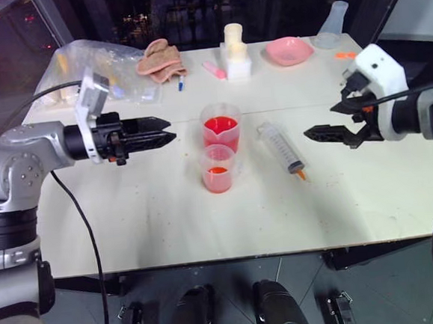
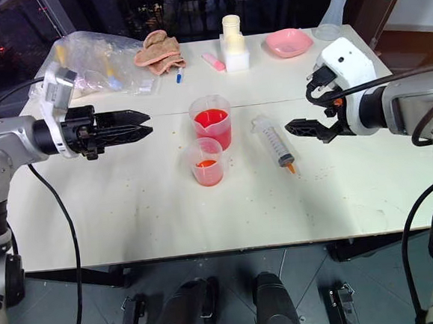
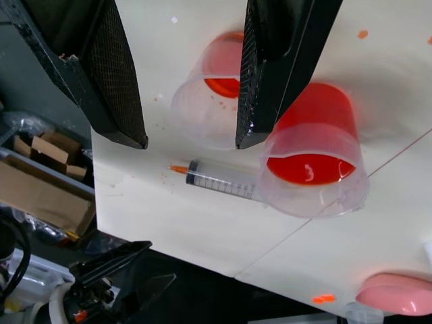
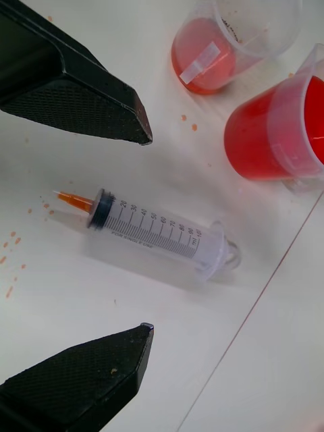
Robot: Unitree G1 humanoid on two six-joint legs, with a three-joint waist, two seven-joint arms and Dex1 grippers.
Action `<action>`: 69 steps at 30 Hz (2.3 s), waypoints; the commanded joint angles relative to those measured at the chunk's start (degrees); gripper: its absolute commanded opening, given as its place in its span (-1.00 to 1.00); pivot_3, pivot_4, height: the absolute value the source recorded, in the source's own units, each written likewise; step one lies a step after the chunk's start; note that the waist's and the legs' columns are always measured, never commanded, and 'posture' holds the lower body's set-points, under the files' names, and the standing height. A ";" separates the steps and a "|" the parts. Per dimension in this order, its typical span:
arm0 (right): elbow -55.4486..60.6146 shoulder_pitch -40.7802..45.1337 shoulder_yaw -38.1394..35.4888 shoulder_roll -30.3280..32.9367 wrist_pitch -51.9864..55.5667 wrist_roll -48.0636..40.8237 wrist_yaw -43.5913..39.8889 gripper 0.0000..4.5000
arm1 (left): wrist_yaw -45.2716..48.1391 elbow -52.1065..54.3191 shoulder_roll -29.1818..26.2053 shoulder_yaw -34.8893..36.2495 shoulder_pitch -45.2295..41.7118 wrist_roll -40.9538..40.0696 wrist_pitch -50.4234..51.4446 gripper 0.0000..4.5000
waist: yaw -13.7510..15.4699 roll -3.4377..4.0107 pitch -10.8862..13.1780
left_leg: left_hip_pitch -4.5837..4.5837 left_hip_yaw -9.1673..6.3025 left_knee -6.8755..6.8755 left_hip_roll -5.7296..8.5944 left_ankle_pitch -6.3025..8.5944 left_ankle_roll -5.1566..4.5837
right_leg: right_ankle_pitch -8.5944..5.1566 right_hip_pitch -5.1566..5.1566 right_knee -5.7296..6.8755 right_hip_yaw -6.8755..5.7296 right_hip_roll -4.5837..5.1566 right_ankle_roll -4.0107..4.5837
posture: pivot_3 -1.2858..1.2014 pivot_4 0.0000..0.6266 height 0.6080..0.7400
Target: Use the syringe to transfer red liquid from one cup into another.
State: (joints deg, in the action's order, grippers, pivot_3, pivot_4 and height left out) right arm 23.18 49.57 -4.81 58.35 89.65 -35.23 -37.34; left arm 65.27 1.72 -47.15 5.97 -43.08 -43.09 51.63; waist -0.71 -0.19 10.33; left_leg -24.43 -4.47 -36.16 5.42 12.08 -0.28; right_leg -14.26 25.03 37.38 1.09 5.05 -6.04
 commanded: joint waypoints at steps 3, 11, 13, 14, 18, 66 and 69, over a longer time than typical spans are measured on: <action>0.94 0.93 -1.25 0.11 0.78 -0.72 0.44 0.96 | -0.41 -0.77 0.57 1.30 -2.99 -0.31 -0.94 -0.03 | -0.01 0.00 0.00 | 0.00 0.00 0.00 0.00 0.00 0.00 | 0.00 -0.02 -0.02 -0.01 0.00 0.00 | 0.03 -0.52 1.00; -1.13 3.25 1.81 0.81 0.22 -0.46 -0.13 0.96 | -0.41 -0.18 0.35 0.97 -2.57 0.09 -0.96 -0.03 | -0.11 0.00 0.00 | 0.00 0.01 0.00 -0.01 0.01 -0.01 | 0.00 -0.02 -0.04 -0.01 -0.01 0.00 | 0.03 -0.52 1.00; -1.64 3.83 2.63 1.04 0.24 -0.43 -0.33 0.96 | -0.39 -0.12 0.34 0.85 -2.53 0.19 -1.00 -0.03 | -0.11 0.00 0.00 | 0.00 0.01 0.00 -0.01 0.01 -0.01 | 0.00 -0.02 -0.05 -0.01 -0.01 0.00 | 0.03 -0.52 1.00; -1.97 4.12 2.91 1.01 0.23 -0.34 -0.36 0.96 | -0.39 -0.10 0.34 0.85 -2.53 0.20 -0.99 -0.03 | -0.10 0.00 0.00 | 0.00 0.01 0.00 -0.01 0.01 -0.01 | 0.00 -0.02 -0.05 -0.01 -0.01 0.00 | 0.03 -0.52 1.00; -3.37 6.28 7.47 1.63 -0.87 2.02 0.81 0.96 | -0.56 0.23 0.45 0.97 -2.22 0.01 -0.80 -0.03 | -0.12 0.00 0.00 | 0.00 0.01 0.00 -0.01 0.01 -0.01 | 0.00 -0.02 -0.06 -0.01 -0.01 0.00 | 0.03 -0.52 1.00; -98.04 33.78 23.19 -42.96 -39.57 41.38 -0.67 -0.32 | -5.17 7.35 -2.63 3.29 3.33 -1.79 0.18 -0.03 | -2.03 0.01 0.00 | 0.00 0.11 0.08 -0.10 -0.15 0.29 | 0.30 0.19 0.00 0.15 -0.41 0.04 | 0.03 -0.52 1.00; -97.99 33.85 22.48 -42.87 -39.07 42.10 -0.95 -0.40 | -5.07 6.62 -2.33 2.70 2.51 -1.35 -0.15 -0.03 | -2.00 0.01 0.00 | 0.00 0.11 0.08 -0.10 -0.15 0.29 | 0.30 0.18 -0.01 0.15 -0.40 0.05 | 0.03 -0.52 1.00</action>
State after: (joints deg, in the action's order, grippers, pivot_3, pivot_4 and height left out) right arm -75.08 83.21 18.25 15.52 50.19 5.97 -38.16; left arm 59.97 7.62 -48.94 7.93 -39.08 -44.38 52.32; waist -2.71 -0.18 10.33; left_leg -24.43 -4.37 -36.08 5.33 11.93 0.01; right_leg -13.96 25.21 37.38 1.24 4.65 -6.00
